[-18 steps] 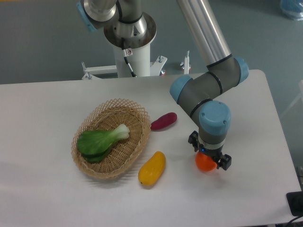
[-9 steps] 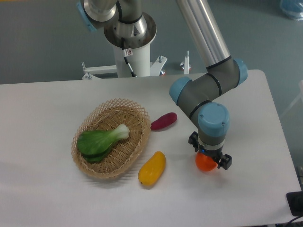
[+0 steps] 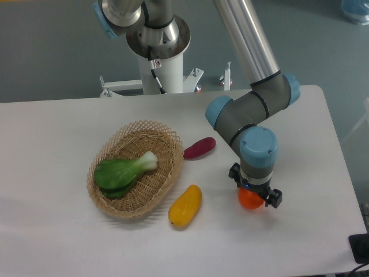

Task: Pick up the orange from the table
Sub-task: 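Close the gripper fingers on the orange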

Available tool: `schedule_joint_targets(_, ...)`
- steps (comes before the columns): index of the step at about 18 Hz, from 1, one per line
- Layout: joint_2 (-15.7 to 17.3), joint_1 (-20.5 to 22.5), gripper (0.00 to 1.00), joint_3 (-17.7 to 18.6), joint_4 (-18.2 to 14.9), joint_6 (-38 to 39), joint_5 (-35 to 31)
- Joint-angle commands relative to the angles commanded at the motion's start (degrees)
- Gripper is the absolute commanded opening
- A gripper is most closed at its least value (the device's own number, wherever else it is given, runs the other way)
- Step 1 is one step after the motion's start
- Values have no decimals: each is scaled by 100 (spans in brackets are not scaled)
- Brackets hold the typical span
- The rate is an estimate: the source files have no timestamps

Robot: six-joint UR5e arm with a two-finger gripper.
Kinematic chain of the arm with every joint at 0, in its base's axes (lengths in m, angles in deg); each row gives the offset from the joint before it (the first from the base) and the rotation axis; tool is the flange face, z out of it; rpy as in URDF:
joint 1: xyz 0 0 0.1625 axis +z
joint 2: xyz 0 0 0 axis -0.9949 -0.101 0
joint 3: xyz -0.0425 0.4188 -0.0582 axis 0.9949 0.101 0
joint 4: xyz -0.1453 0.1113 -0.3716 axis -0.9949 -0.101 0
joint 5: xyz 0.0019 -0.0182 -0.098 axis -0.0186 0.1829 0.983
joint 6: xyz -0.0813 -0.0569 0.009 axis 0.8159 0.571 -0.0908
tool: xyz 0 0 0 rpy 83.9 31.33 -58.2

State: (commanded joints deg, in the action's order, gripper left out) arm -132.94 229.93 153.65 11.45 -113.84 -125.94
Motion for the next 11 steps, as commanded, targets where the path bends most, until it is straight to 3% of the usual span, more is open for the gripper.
schedule_joint_targets(3, 9, 0, 77, 0, -9, 0, 0)
schedule_joint_targets(11, 26, 0, 70, -26, -26, -61, 9)
